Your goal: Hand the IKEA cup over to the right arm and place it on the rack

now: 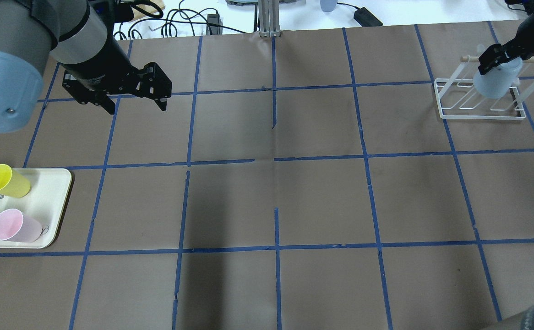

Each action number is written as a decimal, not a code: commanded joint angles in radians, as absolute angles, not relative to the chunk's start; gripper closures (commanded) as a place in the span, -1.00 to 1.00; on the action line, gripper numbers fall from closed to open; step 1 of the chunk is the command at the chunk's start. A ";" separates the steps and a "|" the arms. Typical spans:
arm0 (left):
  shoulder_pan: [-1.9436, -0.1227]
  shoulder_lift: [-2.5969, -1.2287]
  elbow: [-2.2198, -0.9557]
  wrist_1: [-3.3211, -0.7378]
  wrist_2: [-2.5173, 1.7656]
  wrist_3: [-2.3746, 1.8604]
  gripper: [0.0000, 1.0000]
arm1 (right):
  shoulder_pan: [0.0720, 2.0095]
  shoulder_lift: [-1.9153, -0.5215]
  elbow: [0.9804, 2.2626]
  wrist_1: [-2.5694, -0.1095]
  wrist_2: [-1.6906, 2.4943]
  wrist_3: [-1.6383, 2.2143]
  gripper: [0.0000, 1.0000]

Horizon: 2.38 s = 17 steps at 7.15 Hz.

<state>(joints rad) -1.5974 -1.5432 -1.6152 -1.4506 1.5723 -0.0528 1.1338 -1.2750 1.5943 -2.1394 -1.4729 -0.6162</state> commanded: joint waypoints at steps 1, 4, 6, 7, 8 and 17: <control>-1.595 -1.543 -1.615 -1.450 1.572 -0.052 -1.00 | 1.134 -1.234 1.588 -2.172 -1.474 -0.609 -0.14; -1.595 -1.543 -1.615 -1.450 1.572 -0.051 -1.00 | 1.132 -1.203 1.585 -2.177 -1.470 -0.606 -0.14; -1.595 -1.543 -1.615 -1.448 1.572 -0.051 -1.00 | 1.129 -1.192 1.586 -2.177 -1.470 -0.607 -0.19; -1.598 -1.543 -1.614 -1.444 1.572 -0.051 -1.00 | 1.129 -1.180 1.586 -2.178 -1.468 -0.604 -0.30; -1.598 -1.543 -1.615 -1.443 1.572 -0.051 -1.00 | 1.129 -1.172 1.586 -2.178 -1.470 -0.610 -0.46; -1.595 -1.542 -1.620 -1.442 1.571 -0.051 -1.00 | 1.141 -1.366 1.566 -1.870 -1.479 -0.467 -1.00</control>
